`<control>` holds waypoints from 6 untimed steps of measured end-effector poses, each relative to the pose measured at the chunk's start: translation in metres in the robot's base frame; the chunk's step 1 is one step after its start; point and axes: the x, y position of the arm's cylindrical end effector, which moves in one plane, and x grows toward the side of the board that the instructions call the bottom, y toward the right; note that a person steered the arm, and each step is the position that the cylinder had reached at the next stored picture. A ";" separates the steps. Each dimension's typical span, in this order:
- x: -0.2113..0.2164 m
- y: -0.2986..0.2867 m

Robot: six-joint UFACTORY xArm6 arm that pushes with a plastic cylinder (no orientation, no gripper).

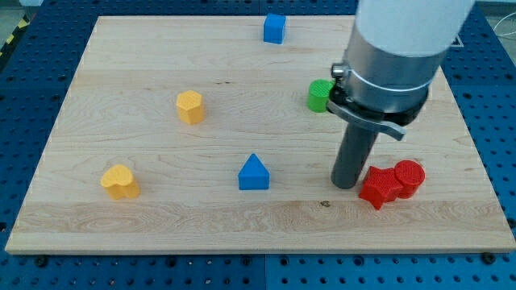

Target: Slide blue triangle to the center

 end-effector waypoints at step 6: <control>0.031 -0.120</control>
